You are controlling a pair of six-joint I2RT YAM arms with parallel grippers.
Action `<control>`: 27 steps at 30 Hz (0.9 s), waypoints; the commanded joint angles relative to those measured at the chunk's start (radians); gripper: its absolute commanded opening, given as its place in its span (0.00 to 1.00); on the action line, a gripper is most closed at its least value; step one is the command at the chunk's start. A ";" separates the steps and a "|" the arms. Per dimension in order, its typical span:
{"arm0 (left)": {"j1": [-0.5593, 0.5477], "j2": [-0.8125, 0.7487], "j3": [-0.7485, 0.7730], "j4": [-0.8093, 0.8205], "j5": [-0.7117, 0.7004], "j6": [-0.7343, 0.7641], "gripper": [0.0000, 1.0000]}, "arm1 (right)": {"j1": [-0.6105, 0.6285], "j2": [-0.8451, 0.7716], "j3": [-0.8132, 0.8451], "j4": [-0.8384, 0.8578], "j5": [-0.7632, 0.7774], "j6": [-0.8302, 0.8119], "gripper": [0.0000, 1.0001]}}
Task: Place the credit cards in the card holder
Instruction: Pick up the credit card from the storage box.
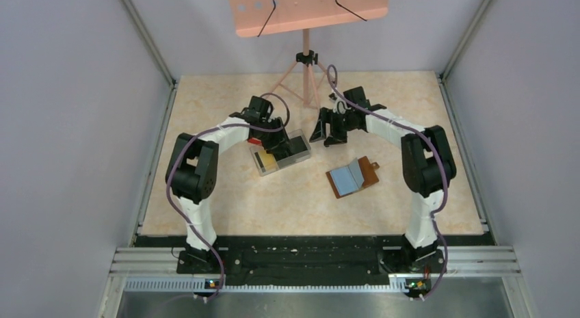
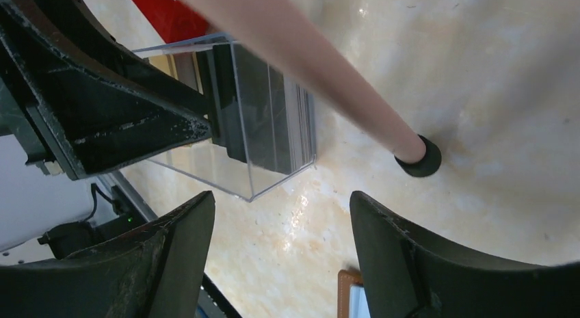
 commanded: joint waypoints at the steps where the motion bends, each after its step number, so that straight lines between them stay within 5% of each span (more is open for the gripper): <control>1: -0.031 0.038 0.048 0.028 -0.044 -0.009 0.50 | 0.020 0.078 0.094 0.031 -0.098 0.005 0.71; 8: -0.058 0.082 0.076 0.009 -0.091 0.006 0.45 | 0.050 0.149 0.139 0.044 -0.175 0.022 0.62; 12: -0.058 0.088 0.081 0.010 -0.078 0.017 0.20 | 0.051 0.154 0.136 0.053 -0.198 0.034 0.48; 16: -0.057 0.077 0.079 0.016 -0.067 0.028 0.07 | 0.050 0.152 0.125 0.065 -0.227 0.050 0.36; 21: -0.060 0.076 0.102 -0.008 -0.064 0.062 0.03 | 0.062 0.150 0.111 0.083 -0.257 0.072 0.17; 27: -0.068 0.091 0.159 -0.104 -0.093 0.135 0.08 | 0.077 0.138 0.110 0.074 -0.263 0.079 0.08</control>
